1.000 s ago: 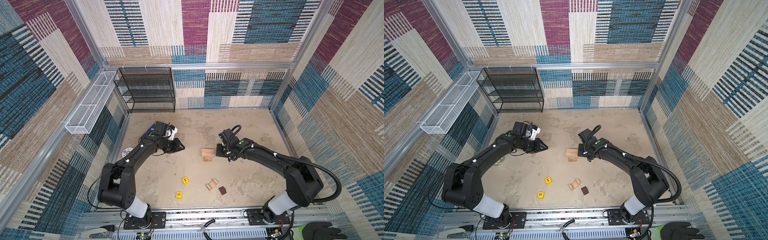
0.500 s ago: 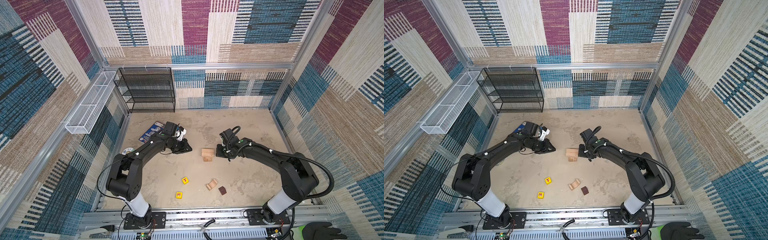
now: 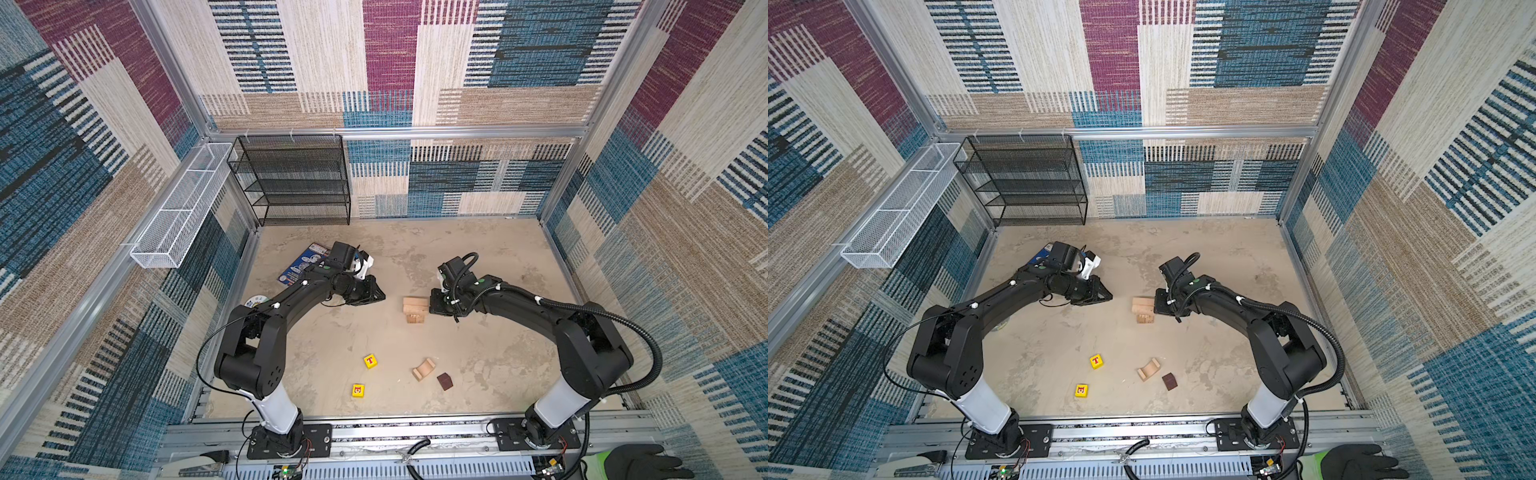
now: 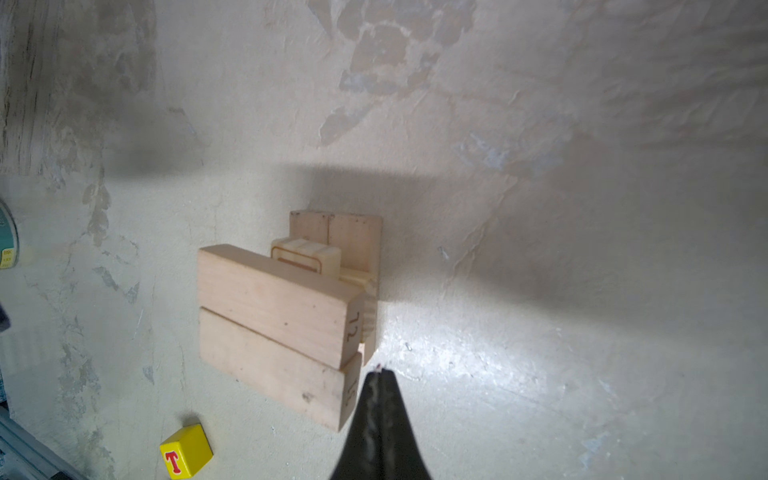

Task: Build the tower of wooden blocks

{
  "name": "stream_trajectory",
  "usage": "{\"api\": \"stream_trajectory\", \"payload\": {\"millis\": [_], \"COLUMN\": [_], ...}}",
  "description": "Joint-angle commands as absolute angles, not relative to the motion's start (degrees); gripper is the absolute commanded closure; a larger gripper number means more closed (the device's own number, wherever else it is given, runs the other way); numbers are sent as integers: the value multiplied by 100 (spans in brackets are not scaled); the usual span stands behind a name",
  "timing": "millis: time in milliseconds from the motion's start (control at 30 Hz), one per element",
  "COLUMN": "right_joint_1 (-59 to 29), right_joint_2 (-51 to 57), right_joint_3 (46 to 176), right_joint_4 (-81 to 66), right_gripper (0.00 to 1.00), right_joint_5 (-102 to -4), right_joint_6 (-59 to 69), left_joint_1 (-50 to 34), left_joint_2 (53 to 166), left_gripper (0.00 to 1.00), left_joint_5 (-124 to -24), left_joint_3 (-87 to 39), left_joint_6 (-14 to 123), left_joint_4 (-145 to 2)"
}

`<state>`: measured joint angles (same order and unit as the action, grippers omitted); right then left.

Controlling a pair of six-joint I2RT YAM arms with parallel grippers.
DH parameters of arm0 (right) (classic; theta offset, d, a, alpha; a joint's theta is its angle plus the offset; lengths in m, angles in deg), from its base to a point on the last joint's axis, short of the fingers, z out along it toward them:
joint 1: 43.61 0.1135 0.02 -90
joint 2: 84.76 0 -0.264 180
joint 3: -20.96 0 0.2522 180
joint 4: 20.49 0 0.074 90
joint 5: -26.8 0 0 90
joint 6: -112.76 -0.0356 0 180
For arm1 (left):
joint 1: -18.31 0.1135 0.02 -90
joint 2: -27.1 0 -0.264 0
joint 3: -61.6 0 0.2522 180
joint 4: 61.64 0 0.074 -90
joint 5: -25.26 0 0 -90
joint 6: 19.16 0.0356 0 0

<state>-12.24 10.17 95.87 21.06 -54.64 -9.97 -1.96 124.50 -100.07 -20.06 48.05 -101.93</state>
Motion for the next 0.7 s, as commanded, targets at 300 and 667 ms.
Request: {"api": "stream_trajectory", "payload": {"millis": [300,667], "right_joint_1": [-1250,-1254], "right_joint_2": [1112,1165], "right_joint_3": [9637,9691], "right_joint_4": [1970,1972], "right_gripper": [97,97], "right_joint_5": [-5242,-5168], "right_joint_6": [-919,-926], "left_joint_1": [-194,-197], "left_joint_2": [12469,12457], "left_gripper": [82,83], "left_joint_5": [-10007,-10007], "left_joint_3": [-2089,-2095], "left_joint_6": [4838,4887], "left_joint_4": [-10349,-10379]}}
